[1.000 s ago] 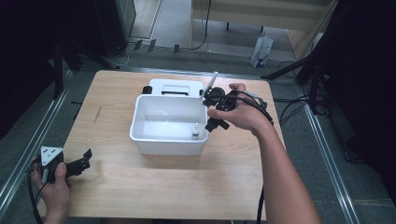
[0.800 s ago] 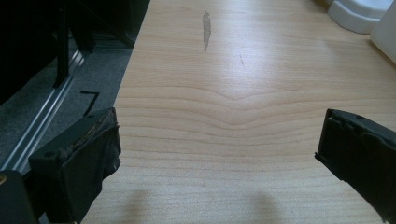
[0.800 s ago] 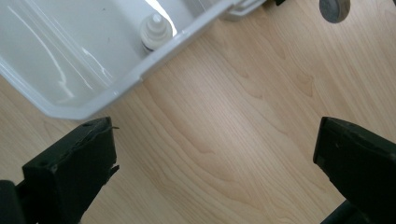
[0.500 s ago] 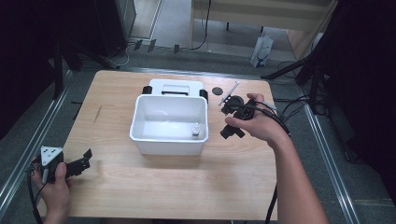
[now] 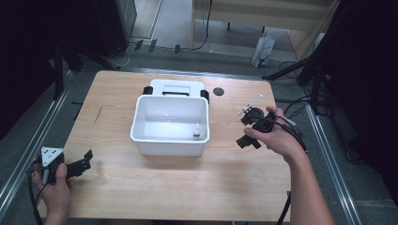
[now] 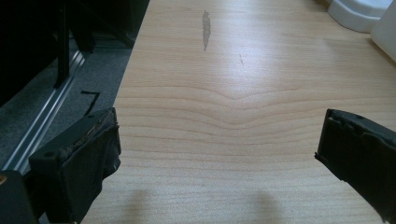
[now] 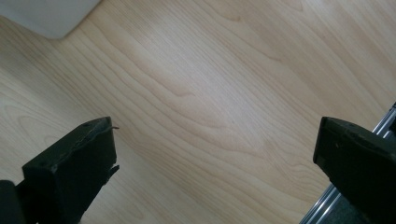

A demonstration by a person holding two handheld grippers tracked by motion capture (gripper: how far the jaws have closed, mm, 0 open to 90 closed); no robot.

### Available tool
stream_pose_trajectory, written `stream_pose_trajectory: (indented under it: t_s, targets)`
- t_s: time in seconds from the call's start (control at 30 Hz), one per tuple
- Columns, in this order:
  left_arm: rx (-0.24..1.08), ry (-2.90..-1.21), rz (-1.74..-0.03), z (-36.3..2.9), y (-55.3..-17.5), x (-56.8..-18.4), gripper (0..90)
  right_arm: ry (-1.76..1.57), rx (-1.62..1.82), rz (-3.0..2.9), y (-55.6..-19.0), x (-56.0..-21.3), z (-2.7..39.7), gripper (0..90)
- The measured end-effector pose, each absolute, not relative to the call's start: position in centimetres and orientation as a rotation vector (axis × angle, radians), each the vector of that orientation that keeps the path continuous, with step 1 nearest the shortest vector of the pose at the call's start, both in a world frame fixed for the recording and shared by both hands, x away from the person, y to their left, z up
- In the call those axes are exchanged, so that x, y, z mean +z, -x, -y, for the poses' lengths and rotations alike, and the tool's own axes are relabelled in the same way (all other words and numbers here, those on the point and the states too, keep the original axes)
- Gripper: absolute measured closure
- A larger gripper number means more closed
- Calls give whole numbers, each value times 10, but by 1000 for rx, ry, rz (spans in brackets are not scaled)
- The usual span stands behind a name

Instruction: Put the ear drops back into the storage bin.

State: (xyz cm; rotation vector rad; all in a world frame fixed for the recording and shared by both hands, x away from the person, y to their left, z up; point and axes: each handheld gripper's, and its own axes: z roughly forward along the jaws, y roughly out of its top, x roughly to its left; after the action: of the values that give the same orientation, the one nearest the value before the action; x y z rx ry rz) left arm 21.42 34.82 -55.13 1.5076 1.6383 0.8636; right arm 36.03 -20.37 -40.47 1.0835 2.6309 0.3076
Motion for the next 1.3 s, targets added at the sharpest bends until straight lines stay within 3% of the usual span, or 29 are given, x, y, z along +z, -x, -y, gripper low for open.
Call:
stream_pose_trajectory:
  t_s: [0.53, 1.3]
  targets:
    - [865, -1506, -1637, -348, -214, -552, 3, -1216, 357, -2456, -333, -444, 251, 0]
    - [869, -1520, -1625, -347, -213, -551, 3, -1358, 681, -2137, -275, -500, 312, 0]
